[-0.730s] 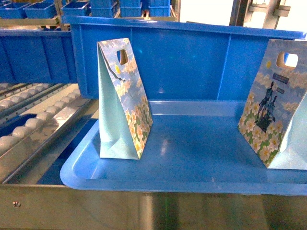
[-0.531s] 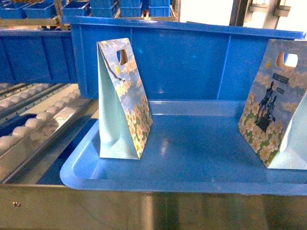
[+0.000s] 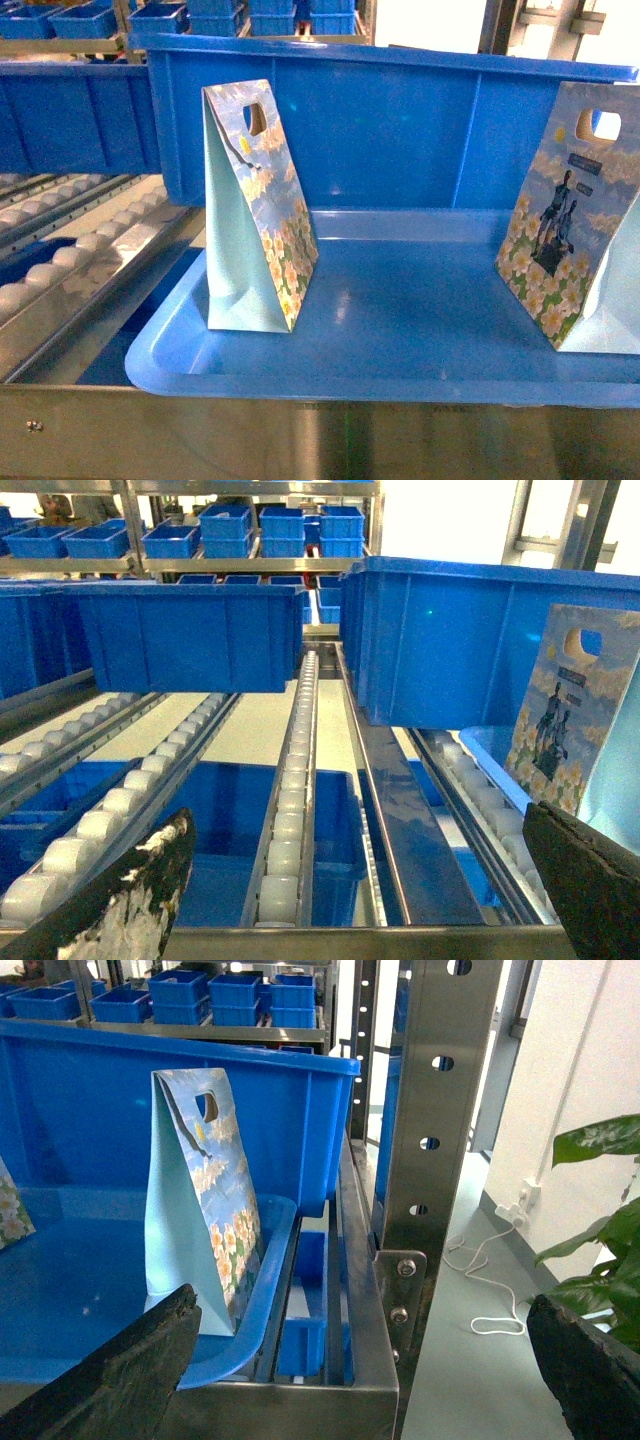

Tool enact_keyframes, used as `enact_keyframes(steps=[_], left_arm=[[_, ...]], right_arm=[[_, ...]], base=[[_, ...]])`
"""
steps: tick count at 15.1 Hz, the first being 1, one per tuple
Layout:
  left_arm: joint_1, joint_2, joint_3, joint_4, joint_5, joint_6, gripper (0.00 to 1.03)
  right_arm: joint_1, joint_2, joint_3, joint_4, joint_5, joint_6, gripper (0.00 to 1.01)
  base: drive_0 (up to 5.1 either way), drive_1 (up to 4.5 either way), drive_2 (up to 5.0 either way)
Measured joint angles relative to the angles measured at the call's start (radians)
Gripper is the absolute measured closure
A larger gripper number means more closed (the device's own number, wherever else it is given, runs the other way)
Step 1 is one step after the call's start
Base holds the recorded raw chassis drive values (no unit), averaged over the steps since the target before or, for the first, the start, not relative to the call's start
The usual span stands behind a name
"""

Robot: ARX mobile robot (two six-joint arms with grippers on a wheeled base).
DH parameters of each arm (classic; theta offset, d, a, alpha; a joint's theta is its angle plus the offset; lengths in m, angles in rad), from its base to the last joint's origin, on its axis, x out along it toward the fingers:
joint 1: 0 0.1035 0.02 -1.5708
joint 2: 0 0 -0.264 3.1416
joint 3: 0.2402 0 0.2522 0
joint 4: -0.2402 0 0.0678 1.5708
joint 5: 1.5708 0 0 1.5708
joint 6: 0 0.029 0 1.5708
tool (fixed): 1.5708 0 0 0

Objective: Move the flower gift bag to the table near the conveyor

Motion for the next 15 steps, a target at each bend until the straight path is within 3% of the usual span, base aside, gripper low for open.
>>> enact_keyframes(steps=[6, 7, 9, 10, 12, 14, 15], left_arm=[[0.000, 0.000, 0.000, 0.001, 0.000, 0.000, 0.05], [0.013, 0.009, 0.000, 0.033, 0.023, -0.002, 0.05], [0.072, 0.080, 0.000, 0.116, 0.097, -0.002, 0.05], [0.079, 0.091, 0.000, 0.130, 0.104, -0.002, 0.05], [0.092, 0.257, 0.004, 0.288, 0.141, 0.002, 0.05], [0.085, 0.542, 0.086, 0.548, 0.183, 0.010, 0.05], [0.101, 0.688, 0.158, 0.677, 0.194, 0.009, 0.05]], right_arm=[[0.000, 0.000, 0.000, 0.000, 0.000, 0.000, 0.03], [0.013, 0.003, 0.000, 0.013, 0.010, 0.000, 0.03], [0.137, 0.129, 0.000, 0.196, 0.072, -0.020, 0.03], [0.151, 0.163, 0.001, 0.229, 0.080, -0.020, 0.03], [0.212, 0.399, 0.027, 0.433, 0.126, -0.024, 0.03], [0.276, 0.639, 0.133, 0.633, 0.143, -0.027, 0.03], [0.283, 0.745, 0.177, 0.689, 0.143, -0.027, 0.03]], base=[[0.0, 0.00, 0.0], [0.0, 0.00, 0.0], [0.0, 0.00, 0.0], [0.0, 0.00, 0.0], [0.0, 0.00, 0.0], [0.0, 0.00, 0.0], [0.0, 0.00, 0.0]])
